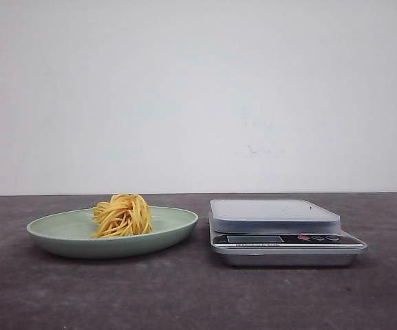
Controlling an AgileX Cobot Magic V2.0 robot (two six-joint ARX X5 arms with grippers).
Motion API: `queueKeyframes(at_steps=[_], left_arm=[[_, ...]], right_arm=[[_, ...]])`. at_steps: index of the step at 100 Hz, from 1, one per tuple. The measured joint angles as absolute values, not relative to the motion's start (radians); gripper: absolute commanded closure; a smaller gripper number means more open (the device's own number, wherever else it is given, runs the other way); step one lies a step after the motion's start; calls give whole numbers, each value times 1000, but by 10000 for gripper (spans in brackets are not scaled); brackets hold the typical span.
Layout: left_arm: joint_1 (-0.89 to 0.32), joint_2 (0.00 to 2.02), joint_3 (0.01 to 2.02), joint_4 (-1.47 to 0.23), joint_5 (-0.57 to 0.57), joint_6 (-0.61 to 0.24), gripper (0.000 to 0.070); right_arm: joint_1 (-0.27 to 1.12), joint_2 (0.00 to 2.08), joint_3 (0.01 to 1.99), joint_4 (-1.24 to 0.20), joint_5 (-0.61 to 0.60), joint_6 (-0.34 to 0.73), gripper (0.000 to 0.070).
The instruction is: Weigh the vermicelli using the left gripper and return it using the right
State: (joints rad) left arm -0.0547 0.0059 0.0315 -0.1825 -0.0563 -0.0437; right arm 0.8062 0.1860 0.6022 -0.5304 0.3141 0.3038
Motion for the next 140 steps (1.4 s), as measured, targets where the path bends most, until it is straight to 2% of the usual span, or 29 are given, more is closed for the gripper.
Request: queueKeyframes(at_steps=[72, 88, 97, 111, 127, 140], left_arm=[[-55, 6, 32, -183, -56, -43, 700], [-54, 6, 32, -183, -56, -44, 700], [-55, 6, 32, -183, -56, -44, 700], [-55, 6, 32, -183, -56, -43, 700], [-55, 6, 31, -183, -56, -43, 700], [-55, 6, 31, -183, -56, -44, 700]], right_arm=[[806, 186, 602, -529, 318, 303, 693], [791, 185, 602, -516, 360, 257, 692], [683, 168, 596, -514, 320, 212, 692], [415, 118, 520, -495, 196, 171, 692], [121, 36, 361, -377, 106, 154, 692], [15, 2, 244, -309, 70, 153, 692]])
